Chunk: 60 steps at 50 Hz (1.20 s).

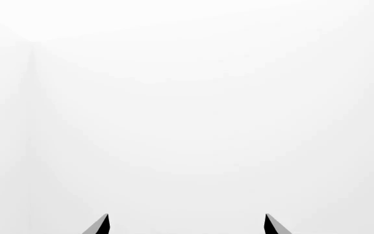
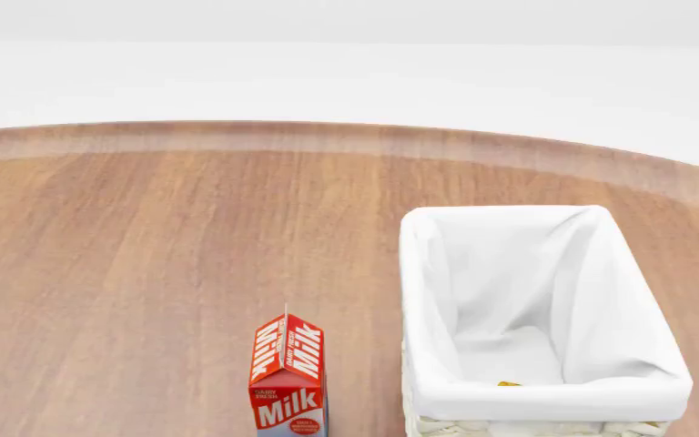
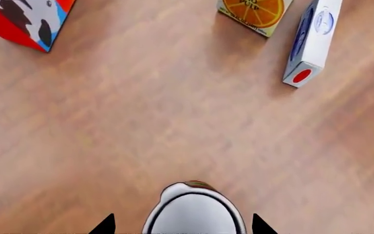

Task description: Pick up the alphabet soup and the tomato sauce, and put them in the basket.

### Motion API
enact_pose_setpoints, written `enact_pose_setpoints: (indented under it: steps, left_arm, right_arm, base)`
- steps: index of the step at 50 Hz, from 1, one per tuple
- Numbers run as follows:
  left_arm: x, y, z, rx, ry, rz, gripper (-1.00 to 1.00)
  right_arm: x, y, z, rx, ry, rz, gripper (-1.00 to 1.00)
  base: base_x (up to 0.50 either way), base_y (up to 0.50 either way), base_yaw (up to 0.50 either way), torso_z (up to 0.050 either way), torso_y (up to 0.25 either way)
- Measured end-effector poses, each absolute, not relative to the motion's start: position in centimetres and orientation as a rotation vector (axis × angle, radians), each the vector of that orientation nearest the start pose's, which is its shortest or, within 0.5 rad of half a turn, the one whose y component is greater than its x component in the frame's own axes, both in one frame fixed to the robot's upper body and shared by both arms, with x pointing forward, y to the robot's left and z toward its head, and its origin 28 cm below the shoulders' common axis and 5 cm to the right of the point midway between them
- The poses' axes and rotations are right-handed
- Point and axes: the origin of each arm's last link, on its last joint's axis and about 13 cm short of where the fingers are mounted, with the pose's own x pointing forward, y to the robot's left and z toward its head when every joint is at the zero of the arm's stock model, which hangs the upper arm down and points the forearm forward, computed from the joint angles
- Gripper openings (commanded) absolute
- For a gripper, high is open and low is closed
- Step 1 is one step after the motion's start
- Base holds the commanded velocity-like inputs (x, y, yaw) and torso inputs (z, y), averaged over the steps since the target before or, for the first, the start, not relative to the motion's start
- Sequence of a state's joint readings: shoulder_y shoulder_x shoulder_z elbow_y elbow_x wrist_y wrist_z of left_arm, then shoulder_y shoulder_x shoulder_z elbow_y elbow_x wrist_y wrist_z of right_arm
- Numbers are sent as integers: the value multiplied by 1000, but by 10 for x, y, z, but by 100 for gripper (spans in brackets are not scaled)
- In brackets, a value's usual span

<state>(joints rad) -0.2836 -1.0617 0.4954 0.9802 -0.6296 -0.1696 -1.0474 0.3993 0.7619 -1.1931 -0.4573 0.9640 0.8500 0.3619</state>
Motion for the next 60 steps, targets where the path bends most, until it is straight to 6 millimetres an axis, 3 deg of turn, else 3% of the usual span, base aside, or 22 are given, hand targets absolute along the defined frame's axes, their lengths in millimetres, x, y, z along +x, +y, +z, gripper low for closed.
enact_pose_setpoints:
  steps: [40, 41, 52, 60]
  left_arm:
    - [151, 234, 201, 119, -510, 57, 100]
    - [151, 234, 201, 119, -510, 57, 100]
    - [151, 234, 202, 119, -510, 57, 100]
    - [151, 234, 202, 119, -509, 56, 100]
  right_arm:
    - [120, -108, 14, -421, 976, 817, 100]
    - [120, -108, 14, -421, 975, 816, -100]
    - [120, -109, 20, -415, 956, 805, -100]
    - [124, -112, 46, -414, 881, 804, -100]
  base:
    - [0, 0, 0, 0, 0]
    - [0, 0, 0, 0, 0]
    - [0, 0, 0, 0, 0]
    - [0, 0, 0, 0, 0]
